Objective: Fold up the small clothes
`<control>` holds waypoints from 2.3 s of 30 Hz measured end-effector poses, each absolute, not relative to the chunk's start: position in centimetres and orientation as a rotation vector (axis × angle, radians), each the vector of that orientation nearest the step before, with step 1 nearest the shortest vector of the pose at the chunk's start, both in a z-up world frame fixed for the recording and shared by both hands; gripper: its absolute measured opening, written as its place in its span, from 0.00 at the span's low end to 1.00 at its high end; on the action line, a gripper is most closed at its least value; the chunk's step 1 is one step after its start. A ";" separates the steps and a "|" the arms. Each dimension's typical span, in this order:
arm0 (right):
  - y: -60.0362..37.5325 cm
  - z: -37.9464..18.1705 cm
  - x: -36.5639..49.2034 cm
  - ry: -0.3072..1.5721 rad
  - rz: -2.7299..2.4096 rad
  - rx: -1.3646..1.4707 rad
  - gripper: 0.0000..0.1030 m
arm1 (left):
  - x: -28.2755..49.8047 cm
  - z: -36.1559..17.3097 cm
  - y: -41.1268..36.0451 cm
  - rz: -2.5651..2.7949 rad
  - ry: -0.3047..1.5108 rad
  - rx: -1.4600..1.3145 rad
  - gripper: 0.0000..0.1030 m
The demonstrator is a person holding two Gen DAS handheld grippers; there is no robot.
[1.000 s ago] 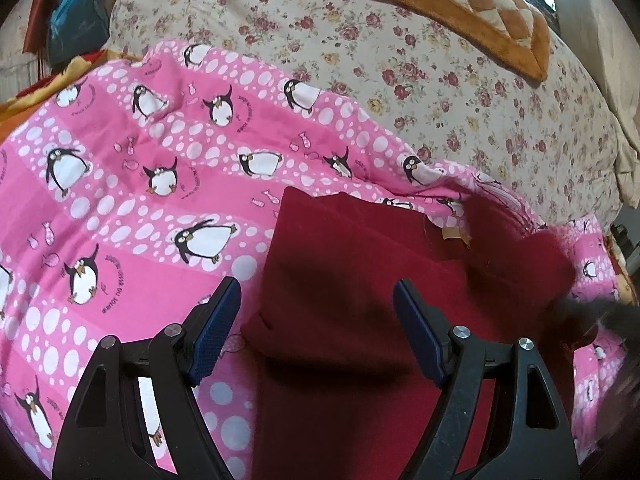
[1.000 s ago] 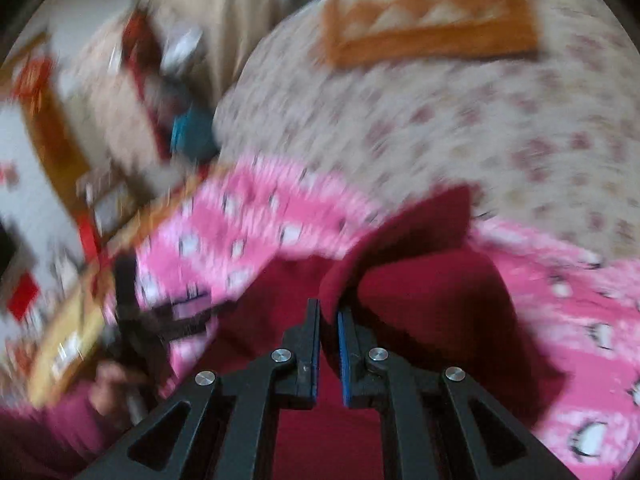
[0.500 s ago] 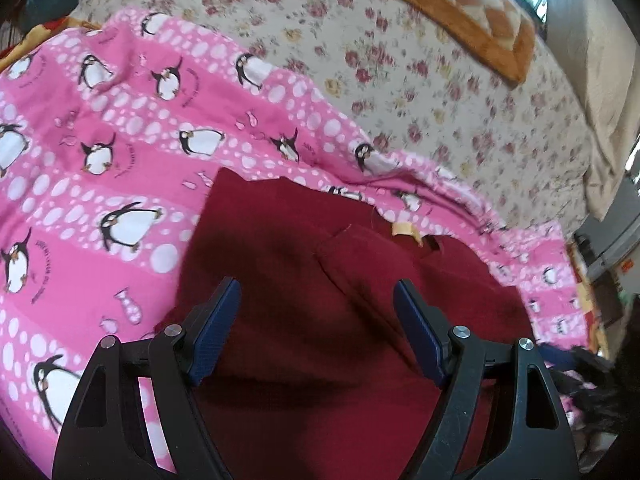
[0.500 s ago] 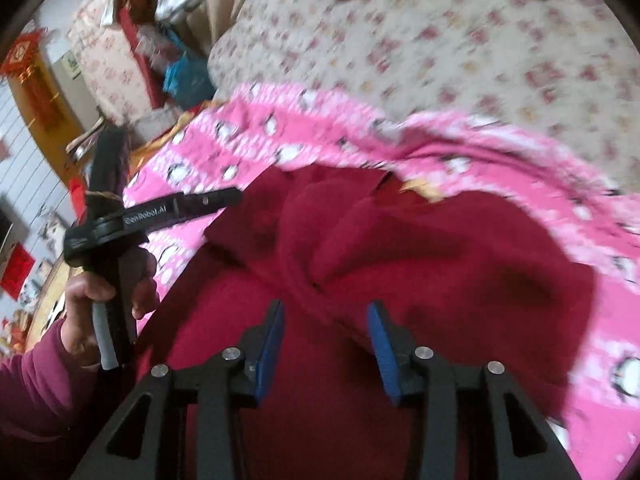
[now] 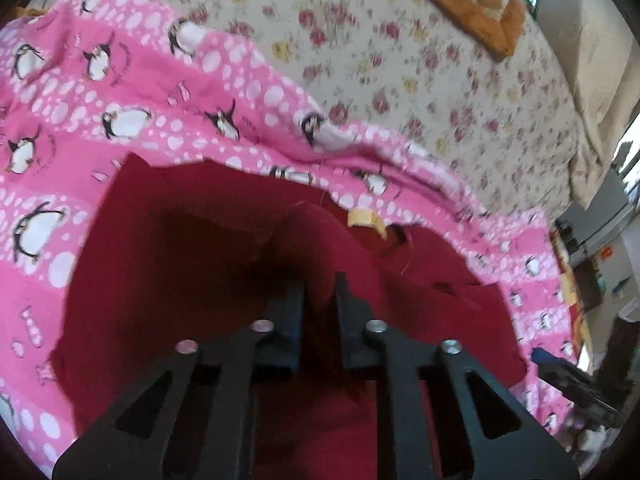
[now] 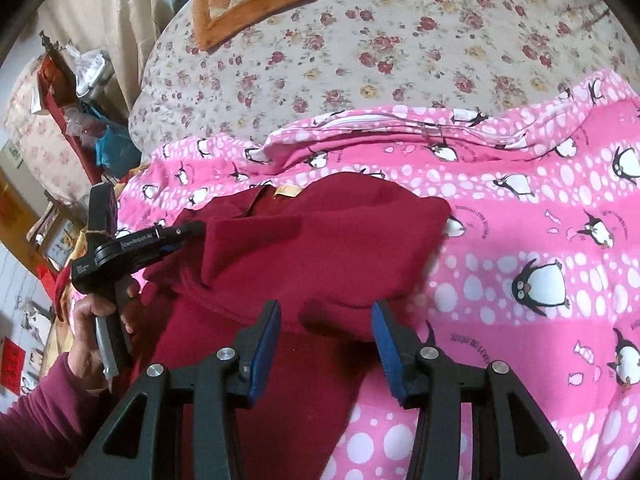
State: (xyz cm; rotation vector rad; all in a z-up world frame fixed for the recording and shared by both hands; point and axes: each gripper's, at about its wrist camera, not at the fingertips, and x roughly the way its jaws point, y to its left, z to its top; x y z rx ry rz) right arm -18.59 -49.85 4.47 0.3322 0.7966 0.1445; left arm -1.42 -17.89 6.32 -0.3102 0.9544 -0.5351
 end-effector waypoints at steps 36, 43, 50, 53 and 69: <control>-50.0 -0.2 -17.9 0.877 0.015 0.288 0.25 | -5.4 5.6 -13.5 -0.296 0.945 -0.143 0.35; -50.6 2.4 -19.7 0.827 -0.062 0.326 0.26 | -6.7 6.0 -12.8 -0.263 0.918 -0.115 0.35; -47.7 3.5 -17.4 0.806 0.013 0.276 0.37 | -6.9 6.1 -12.9 -0.242 0.902 -0.079 0.35; -47.4 1.8 -15.3 0.846 -0.014 0.231 0.37 | -6.9 5.9 -12.9 -0.239 0.904 -0.065 0.35; -47.3 2.0 -19.4 0.886 -0.033 0.206 0.40 | -9.0 6.1 -11.8 -0.249 0.910 -0.018 0.35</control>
